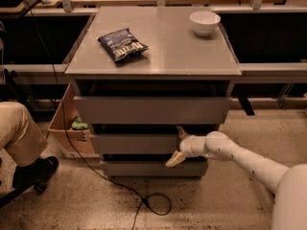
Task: Open middle drawer
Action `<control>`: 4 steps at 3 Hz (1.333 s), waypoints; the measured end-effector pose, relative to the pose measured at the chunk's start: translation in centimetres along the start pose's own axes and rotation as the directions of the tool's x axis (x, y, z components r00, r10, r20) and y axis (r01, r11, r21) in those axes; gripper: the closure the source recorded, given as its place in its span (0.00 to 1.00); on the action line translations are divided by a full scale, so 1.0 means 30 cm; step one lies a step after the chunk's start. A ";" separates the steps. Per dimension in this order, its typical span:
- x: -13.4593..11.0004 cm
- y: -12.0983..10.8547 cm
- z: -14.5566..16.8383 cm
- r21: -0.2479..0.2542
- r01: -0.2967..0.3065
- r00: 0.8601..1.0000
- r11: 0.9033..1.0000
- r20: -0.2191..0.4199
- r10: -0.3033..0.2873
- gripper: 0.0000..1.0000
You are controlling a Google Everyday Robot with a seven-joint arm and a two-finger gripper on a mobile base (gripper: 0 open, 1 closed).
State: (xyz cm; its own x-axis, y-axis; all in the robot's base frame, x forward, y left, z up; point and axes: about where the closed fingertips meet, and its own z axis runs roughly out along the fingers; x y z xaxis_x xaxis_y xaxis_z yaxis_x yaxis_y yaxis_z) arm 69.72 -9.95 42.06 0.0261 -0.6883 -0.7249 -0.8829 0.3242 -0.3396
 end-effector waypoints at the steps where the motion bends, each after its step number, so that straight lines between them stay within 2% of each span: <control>1: 0.001 -0.013 0.008 0.007 0.009 1.000 1.000 -0.002 -0.009 0.18; 2: -0.029 0.022 -0.029 -0.009 0.040 0.999 0.999 -0.011 -0.040 0.42; 3: -0.081 0.120 -0.089 -0.076 0.076 0.997 0.994 -0.025 -0.078 0.65; 4: -0.135 0.225 -0.135 -0.181 0.084 0.995 0.980 -0.036 -0.092 0.70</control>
Offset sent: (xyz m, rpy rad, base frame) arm -0.0496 0.0109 0.0201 -0.0717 -0.0080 0.0922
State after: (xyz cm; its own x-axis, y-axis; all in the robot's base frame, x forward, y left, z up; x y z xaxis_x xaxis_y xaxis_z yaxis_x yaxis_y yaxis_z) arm 61.76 -7.61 45.11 0.0898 -0.7383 -0.6684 -0.9477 0.1430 -0.2852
